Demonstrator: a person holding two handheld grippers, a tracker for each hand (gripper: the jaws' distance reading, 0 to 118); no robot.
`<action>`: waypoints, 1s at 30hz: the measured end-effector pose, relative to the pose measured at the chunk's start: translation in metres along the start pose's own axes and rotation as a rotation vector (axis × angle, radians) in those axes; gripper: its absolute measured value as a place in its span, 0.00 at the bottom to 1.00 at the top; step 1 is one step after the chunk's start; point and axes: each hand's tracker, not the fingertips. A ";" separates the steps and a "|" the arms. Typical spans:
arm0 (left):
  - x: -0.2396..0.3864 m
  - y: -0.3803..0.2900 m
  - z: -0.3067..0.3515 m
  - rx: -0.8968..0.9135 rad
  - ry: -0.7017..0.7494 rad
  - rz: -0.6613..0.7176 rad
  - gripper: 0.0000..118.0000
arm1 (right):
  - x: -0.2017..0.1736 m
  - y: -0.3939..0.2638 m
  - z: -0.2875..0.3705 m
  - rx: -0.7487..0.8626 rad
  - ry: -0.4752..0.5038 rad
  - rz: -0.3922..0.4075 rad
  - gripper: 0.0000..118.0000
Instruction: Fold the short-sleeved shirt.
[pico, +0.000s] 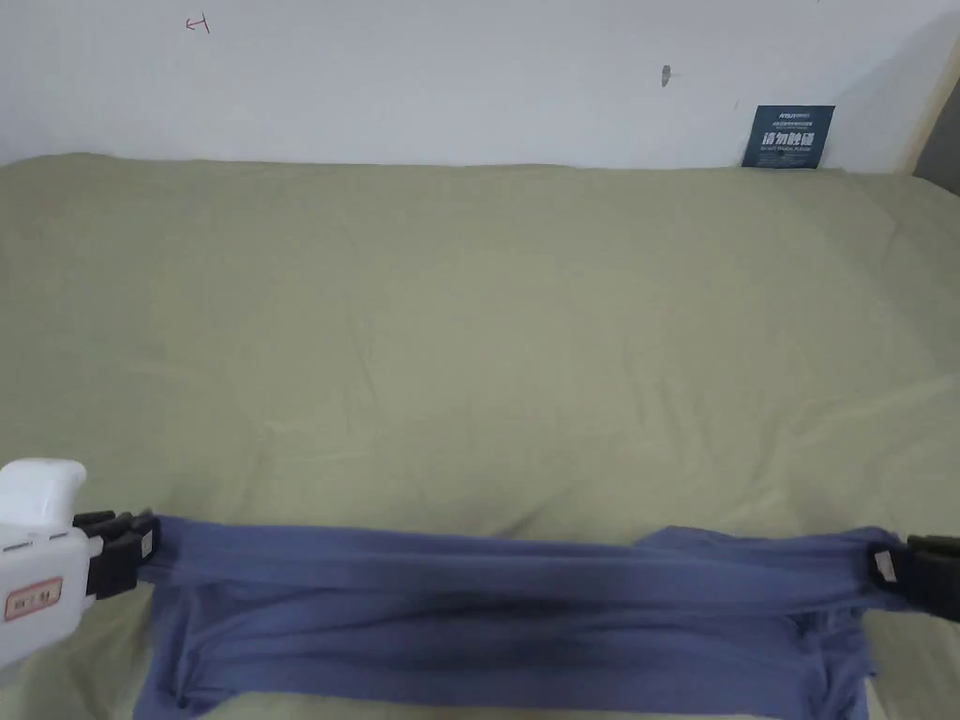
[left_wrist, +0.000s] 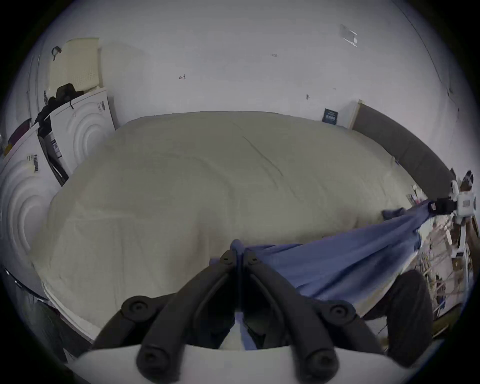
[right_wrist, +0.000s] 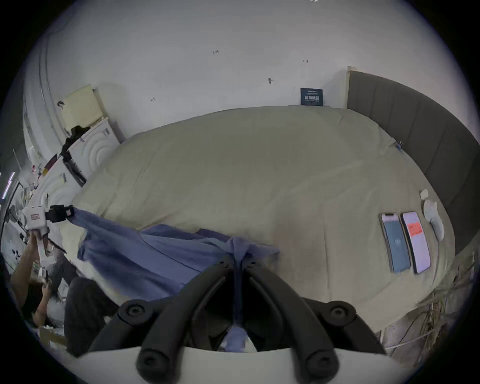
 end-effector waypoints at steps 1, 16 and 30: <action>-0.001 -0.011 0.002 -0.002 -0.007 -0.008 0.03 | 0.003 -0.012 -0.002 -0.022 0.000 0.011 0.04; -0.002 -0.060 -0.010 -0.098 0.024 0.049 0.53 | -0.006 -0.048 -0.023 -0.122 -0.064 0.023 0.17; 0.009 -0.017 0.031 0.008 -0.065 0.217 0.00 | -0.107 -0.013 -0.008 0.263 -0.124 0.115 0.00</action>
